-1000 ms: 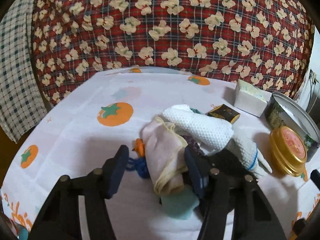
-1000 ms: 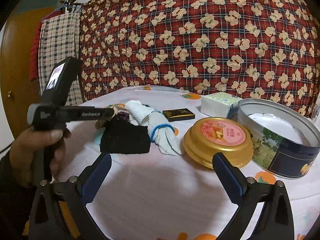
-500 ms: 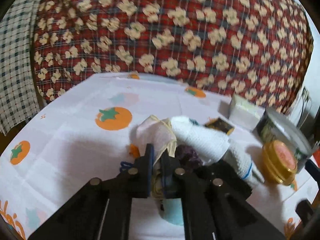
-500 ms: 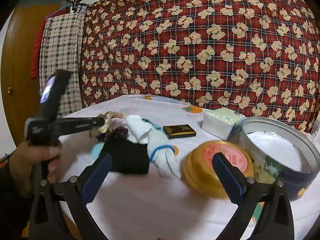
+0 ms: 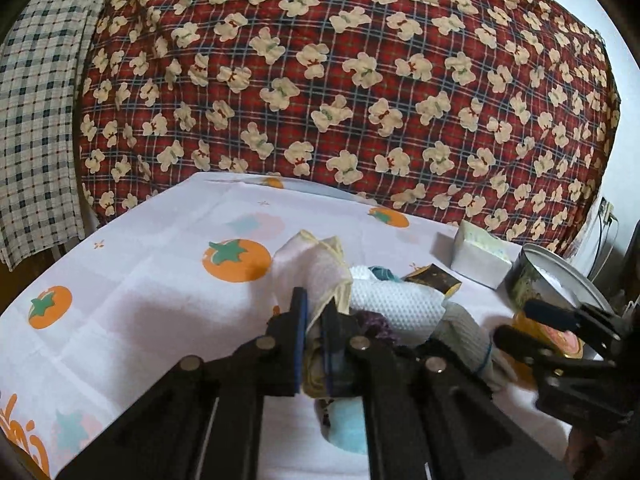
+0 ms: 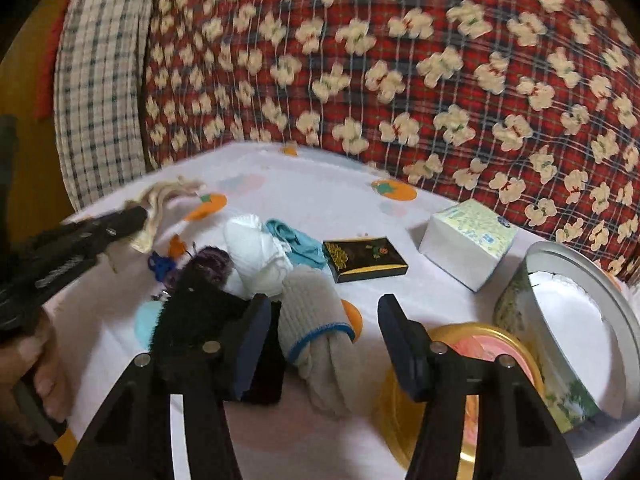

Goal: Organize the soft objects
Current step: 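Grasp the white knit glove with the right gripper while the left gripper holds the beige cloth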

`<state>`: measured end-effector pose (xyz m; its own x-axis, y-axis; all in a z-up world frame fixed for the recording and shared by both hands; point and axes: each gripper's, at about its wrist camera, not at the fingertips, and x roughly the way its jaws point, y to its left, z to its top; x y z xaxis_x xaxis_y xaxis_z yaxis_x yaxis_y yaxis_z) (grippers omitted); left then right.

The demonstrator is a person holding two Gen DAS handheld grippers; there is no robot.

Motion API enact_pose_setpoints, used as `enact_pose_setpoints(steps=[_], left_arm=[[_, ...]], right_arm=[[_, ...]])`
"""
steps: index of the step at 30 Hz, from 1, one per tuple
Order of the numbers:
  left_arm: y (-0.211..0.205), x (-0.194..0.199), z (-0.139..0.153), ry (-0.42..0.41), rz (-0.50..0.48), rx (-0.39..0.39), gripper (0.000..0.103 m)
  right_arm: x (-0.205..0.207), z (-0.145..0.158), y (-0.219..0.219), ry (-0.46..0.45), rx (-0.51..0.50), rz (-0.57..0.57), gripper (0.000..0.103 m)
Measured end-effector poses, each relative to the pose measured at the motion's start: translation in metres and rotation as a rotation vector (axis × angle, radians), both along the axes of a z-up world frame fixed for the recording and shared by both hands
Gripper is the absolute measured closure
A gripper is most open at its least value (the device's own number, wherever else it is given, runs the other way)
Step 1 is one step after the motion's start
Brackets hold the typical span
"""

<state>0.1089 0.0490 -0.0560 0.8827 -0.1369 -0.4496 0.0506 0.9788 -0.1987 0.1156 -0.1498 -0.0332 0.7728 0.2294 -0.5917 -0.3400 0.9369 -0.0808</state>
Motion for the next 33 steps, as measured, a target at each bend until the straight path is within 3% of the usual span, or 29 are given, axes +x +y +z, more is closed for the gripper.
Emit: enact_pose_setpoints(steps=[10, 11, 12, 16, 19, 33], left_arm=[[-0.010, 0.004, -0.004, 0.033, -0.019, 0.056, 0.099], [-0.011, 0.004, -0.004, 0.031, -0.020, 0.056, 0.099], [-0.011, 0.004, -0.004, 0.027, -0.020, 0.055, 0.099], [-0.014, 0.004, -0.004, 0.020, -0.016, 0.064, 0.099], [-0.014, 0.001, -0.004, 0.007, -0.013, 0.066, 0.099], [-0.015, -0.014, 0.001, -0.077, 0.011, 0.079, 0.099]], right_arm=[[0.035, -0.028, 0.018, 0.127, -0.110, -0.021, 0.045], [0.035, -0.027, 0.018, 0.124, -0.109, -0.016, 0.047], [0.034, -0.027, 0.019, 0.124, -0.105, -0.008, 0.057], [0.032, -0.028, 0.024, 0.126, -0.131, 0.003, 0.060], [0.030, -0.025, 0.025, 0.111, -0.126, 0.010, 0.064], [0.001, 0.004, -0.002, -0.090, 0.076, 0.011, 0.066]])
